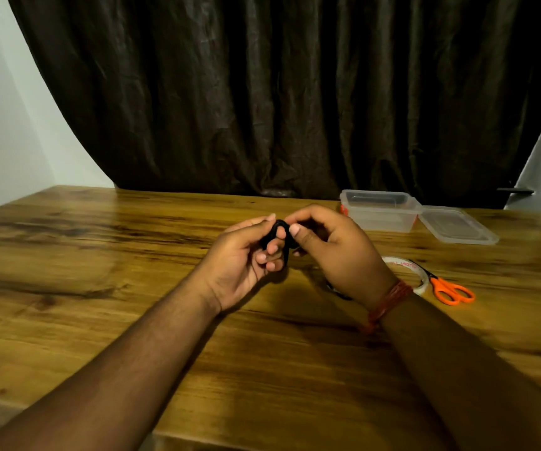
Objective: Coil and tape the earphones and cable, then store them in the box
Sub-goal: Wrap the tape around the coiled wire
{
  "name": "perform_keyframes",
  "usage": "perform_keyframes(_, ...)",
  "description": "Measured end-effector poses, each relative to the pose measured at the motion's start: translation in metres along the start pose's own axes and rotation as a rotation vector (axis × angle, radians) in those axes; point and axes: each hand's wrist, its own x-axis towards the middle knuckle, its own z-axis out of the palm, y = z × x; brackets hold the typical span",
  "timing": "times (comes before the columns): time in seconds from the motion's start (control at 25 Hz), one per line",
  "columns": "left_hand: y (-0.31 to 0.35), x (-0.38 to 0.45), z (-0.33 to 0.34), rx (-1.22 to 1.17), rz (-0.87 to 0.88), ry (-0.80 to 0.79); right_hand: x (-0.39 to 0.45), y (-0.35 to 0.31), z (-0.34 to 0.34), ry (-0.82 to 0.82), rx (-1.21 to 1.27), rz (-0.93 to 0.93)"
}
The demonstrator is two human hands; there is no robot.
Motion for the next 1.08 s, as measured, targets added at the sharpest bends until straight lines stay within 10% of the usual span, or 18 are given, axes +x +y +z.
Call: perform_keyframes(1.08,-0.017,0.009,0.012,0.133,0.084,0.256,0.002,0.011,0.010,0.080,0.049,0.024)
